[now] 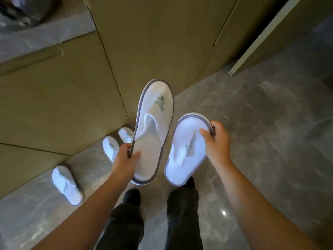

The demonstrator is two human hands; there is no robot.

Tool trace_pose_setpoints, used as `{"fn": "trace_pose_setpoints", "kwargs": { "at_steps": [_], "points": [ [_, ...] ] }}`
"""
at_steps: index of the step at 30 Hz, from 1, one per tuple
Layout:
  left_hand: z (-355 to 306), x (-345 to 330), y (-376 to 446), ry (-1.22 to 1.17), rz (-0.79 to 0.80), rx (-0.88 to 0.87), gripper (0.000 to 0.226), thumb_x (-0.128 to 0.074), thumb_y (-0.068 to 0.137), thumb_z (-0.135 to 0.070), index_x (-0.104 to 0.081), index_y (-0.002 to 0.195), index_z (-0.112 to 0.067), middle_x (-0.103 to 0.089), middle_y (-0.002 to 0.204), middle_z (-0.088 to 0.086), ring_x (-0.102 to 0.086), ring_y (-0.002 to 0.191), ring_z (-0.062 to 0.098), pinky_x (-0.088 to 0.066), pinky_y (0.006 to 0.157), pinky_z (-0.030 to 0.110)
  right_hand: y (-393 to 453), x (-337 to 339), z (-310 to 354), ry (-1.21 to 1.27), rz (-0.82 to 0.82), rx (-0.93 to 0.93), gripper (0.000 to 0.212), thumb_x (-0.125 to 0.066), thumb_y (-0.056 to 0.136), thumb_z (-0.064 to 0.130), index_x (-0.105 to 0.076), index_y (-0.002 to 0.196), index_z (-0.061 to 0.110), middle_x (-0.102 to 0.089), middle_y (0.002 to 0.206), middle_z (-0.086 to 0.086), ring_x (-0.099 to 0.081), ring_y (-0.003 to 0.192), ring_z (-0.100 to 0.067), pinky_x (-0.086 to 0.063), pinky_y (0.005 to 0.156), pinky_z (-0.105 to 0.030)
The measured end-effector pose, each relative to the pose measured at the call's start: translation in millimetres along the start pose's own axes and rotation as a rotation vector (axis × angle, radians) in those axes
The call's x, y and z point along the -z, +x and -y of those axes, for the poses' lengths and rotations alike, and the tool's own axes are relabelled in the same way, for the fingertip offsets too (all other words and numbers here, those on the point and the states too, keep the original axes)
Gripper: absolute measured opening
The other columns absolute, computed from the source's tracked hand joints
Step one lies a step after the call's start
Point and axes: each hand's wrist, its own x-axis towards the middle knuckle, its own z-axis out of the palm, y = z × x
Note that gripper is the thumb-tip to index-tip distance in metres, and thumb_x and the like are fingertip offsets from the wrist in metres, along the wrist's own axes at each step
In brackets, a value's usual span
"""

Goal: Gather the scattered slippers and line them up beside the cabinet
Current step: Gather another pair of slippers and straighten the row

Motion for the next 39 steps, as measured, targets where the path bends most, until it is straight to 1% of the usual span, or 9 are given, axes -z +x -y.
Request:
{"fn": "trace_pose_setpoints", "kwargs": {
  "at_steps": [3, 7, 10, 14, 25, 28, 31, 35, 39],
  "points": [
    [6, -42, 44, -0.014, -0.085, 0.048, 0.02, -0.05, 0.087, -0.012, -0.049, 0.107, -0.012, -0.051, 0.078, -0.004, -0.048, 0.077, 0.019, -0.034, 0.058, 0.027, 57, -24, -34, -0.014, 0.092, 0.055, 0.017, -0.06, 0.081, 0.006, -0.054, 0.094, -0.004, -0.045, 0.064, 0.008, -0.046, 0.07, -0.02, -0.028, 0.052, -0.021],
    [31, -101, 98, -0.112, -0.166, 0.145, 0.022, -0.051, 0.086, -0.011, -0.049, 0.108, -0.01, -0.055, 0.091, 0.006, -0.052, 0.09, 0.028, -0.038, 0.074, 0.033, 118, -62, -91, -0.036, 0.225, 0.084, 0.017, -0.06, 0.081, 0.006, -0.055, 0.095, -0.001, -0.052, 0.077, -0.004, -0.047, 0.073, -0.021, -0.025, 0.057, -0.021],
    [61, -143, 140, -0.178, -0.202, 0.192, 0.018, -0.05, 0.087, -0.01, -0.049, 0.104, -0.012, -0.057, 0.087, 0.004, -0.054, 0.084, 0.024, -0.041, 0.071, 0.032, 150, -101, -139, -0.062, 0.284, 0.098, 0.017, -0.06, 0.081, 0.008, -0.056, 0.095, -0.001, -0.053, 0.077, -0.004, -0.047, 0.073, -0.021, -0.025, 0.057, -0.02],
    [118, -184, 198, -0.175, -0.239, 0.235, 0.014, -0.05, 0.087, -0.014, -0.046, 0.099, -0.021, -0.051, 0.081, -0.004, -0.049, 0.074, 0.015, -0.039, 0.06, 0.029, 172, -164, -207, -0.075, 0.329, 0.1, 0.017, -0.059, 0.082, 0.008, -0.055, 0.096, -0.001, -0.053, 0.08, -0.004, -0.048, 0.075, -0.021, -0.026, 0.058, -0.019],
    [291, -249, 373, -0.207, -0.288, 0.144, 0.012, -0.051, 0.085, -0.01, -0.048, 0.094, -0.018, -0.055, 0.088, 0.004, -0.051, 0.087, 0.025, -0.039, 0.075, 0.034, 223, -353, -383, -0.074, 0.34, 0.151, 0.028, -0.051, 0.087, 0.012, -0.053, 0.114, 0.004, -0.063, 0.11, -0.019, -0.055, 0.094, -0.029, -0.032, 0.069, -0.021],
    [304, -254, 411, -0.194, -0.318, 0.075, 0.015, -0.052, 0.084, -0.011, -0.046, 0.094, -0.021, -0.054, 0.081, -0.003, -0.05, 0.075, 0.015, -0.038, 0.062, 0.028, 250, -385, -403, -0.079, 0.274, 0.165, 0.034, -0.048, 0.089, 0.013, -0.05, 0.122, 0.005, -0.058, 0.124, -0.019, -0.052, 0.113, -0.032, -0.038, 0.086, -0.029],
    [307, -254, 429, -0.214, -0.337, 0.042, 0.014, -0.051, 0.086, -0.011, -0.047, 0.093, -0.023, -0.052, 0.076, -0.01, -0.048, 0.069, 0.005, -0.034, 0.053, 0.019, 272, -405, -405, -0.101, 0.255, 0.204, 0.04, -0.043, 0.092, 0.017, -0.042, 0.131, 0.009, -0.049, 0.136, -0.014, -0.043, 0.125, -0.028, -0.033, 0.1, -0.03],
    [303, -254, 420, -0.239, -0.367, 0.073, 0.014, -0.052, 0.086, -0.012, -0.048, 0.091, -0.024, -0.052, 0.077, -0.01, -0.048, 0.072, 0.008, -0.038, 0.057, 0.023, 275, -413, -399, -0.205, 0.33, 0.262, 0.051, -0.044, 0.092, 0.022, -0.027, 0.139, 0.009, -0.035, 0.145, -0.017, -0.027, 0.134, -0.031, -0.023, 0.11, -0.038],
    [298, -253, 408, -0.236, -0.357, 0.116, 0.014, -0.051, 0.086, -0.013, -0.049, 0.096, -0.021, -0.057, 0.087, 0.0, -0.052, 0.084, 0.02, -0.041, 0.073, 0.034, 240, -419, -391, -0.044, 0.41, 0.257, 0.05, -0.051, 0.089, 0.02, -0.036, 0.133, 0.003, -0.041, 0.14, -0.019, -0.034, 0.131, -0.029, -0.024, 0.106, -0.03]
  ]
}}
